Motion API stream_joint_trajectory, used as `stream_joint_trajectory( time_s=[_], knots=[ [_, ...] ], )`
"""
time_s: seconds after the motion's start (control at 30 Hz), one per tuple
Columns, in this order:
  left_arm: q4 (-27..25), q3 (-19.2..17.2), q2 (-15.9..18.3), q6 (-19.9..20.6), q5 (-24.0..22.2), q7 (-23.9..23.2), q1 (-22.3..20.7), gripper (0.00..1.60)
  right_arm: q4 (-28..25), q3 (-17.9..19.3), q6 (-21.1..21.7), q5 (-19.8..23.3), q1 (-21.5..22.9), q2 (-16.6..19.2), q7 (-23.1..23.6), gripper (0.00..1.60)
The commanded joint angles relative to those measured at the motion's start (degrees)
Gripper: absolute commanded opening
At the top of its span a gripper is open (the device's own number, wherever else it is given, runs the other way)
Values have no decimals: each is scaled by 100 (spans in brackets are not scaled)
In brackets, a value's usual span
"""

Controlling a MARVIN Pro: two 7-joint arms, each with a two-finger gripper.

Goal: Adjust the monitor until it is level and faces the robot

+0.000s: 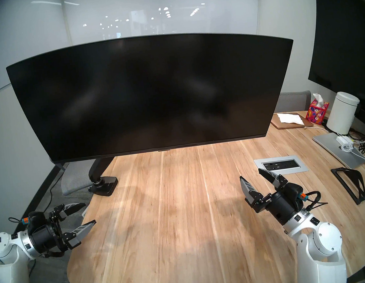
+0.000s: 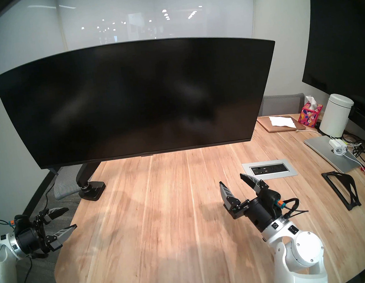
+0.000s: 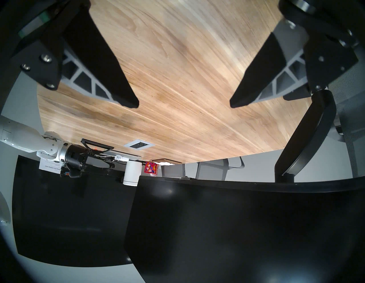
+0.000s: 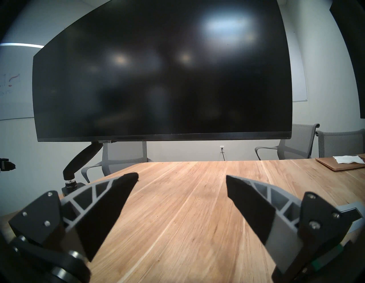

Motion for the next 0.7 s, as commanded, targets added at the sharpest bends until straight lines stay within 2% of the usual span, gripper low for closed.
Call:
stream_joint_trajectory(
  time_s=[0.0, 0.27, 0.3, 0.33, 0.37, 0.43, 0.47, 0.5, 0.67],
  knots=[
    [-283, 26, -53, -18, 63, 149, -41, 160, -92, -5, -12, 31, 52, -19, -7, 160],
    [-304, 205, 22, 57, 219, 628, -447, 160, -90, 7, -10, 20, 59, -37, 13, 160],
    [-275, 240, 57, 85, 220, 658, -520, 156, -89, 8, -11, 19, 60, -39, 15, 160],
    [-268, 266, 54, 103, 247, 749, -592, 132, -89, 10, -10, 18, 61, -41, 18, 160],
    [-257, 291, 65, 135, 255, 803, -653, 90, -88, 11, -10, 16, 62, -44, 21, 160],
    [-251, 321, 81, 161, 286, 927, -782, 56, -87, 14, -11, 14, 63, -46, 25, 160],
    [-245, 337, 89, 182, 306, 1008, -853, 18, -87, 15, -11, 13, 64, -49, 28, 160],
    [-227, 359, 108, 202, 317, 1054, -917, 0, -86, 17, -10, 12, 65, -51, 31, 160],
    [-130, 421, 156, 271, 355, 1328, -1263, 0, -85, 24, -10, 6, 70, -62, 43, 160]
  ],
)
